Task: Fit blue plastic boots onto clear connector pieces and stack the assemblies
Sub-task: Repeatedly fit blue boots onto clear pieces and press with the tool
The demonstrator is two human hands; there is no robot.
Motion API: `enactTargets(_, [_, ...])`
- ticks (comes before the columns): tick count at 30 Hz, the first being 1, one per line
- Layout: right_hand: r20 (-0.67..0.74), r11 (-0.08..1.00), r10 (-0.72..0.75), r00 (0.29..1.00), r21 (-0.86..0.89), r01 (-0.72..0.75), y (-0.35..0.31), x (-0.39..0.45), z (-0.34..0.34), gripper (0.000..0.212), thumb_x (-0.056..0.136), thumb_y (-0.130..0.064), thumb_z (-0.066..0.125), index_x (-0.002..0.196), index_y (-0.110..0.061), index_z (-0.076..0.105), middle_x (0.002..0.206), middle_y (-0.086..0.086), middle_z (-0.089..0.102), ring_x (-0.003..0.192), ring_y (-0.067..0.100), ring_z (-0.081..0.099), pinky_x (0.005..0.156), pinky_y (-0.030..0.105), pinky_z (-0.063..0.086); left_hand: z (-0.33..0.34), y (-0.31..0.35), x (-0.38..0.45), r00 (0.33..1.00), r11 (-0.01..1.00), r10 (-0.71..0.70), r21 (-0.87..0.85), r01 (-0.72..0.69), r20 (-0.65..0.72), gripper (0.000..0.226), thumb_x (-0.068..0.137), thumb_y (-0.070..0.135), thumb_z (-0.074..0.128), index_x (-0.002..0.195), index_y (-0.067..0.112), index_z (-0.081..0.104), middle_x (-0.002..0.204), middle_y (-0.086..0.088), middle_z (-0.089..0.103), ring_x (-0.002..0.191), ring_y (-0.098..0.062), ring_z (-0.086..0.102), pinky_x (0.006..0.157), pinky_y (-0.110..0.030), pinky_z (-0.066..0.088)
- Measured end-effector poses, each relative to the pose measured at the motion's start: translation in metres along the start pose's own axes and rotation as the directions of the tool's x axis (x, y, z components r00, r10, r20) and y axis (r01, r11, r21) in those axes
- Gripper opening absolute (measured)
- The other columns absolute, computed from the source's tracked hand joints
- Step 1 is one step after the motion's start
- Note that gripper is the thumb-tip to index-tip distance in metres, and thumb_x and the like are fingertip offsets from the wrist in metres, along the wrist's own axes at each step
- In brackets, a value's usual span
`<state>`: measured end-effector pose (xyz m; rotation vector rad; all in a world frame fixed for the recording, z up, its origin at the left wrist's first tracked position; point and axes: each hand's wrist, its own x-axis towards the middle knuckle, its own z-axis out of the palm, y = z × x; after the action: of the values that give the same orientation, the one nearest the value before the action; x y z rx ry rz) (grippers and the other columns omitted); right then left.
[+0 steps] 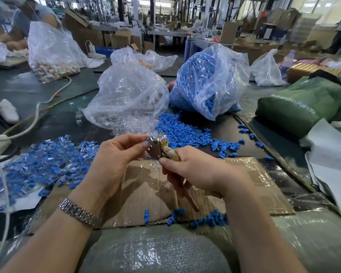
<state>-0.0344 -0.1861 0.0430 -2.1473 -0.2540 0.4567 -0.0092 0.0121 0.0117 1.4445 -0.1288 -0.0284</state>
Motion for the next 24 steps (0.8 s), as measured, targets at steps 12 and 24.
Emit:
enactTargets(12, [-0.399, 0.943, 0.103, 0.911, -0.252, -0.217, 0.013, -0.004, -0.030, 0.031, 0.098, -0.047, 0.058, 0.081, -0.021, 0.054, 0.076, 0.003, 0.065, 0.065, 0.021, 0.059, 0.064, 0.041, 0.050, -0.024, -0.012, 0.013, 0.889, 0.693, 0.365, 0.718, -0.060, -0.278, 0.014, 0.088, 0.013, 0.066, 0.080, 0.024, 0.064, 0.085, 0.000, 0.062, 0.079, -0.020, 0.061, 0.070, -0.036, 0.050])
enactTargets(24, [-0.564, 0.665, 0.337, 0.754, -0.424, -0.615, 0.047, 0.004, -0.023, 0.046, 0.092, -0.060, 0.060, 0.098, -0.014, 0.055, 0.122, 0.015, 0.056, 0.116, 0.035, 0.051, 0.099, 0.052, 0.049, 0.009, -0.034, 0.008, 0.941, 0.339, 0.100, 0.878, -0.337, 0.323, 0.035, 0.089, 0.058, 0.051, 0.113, 0.037, 0.065, 0.101, 0.021, 0.052, 0.094, 0.003, 0.050, 0.082, -0.014, 0.042])
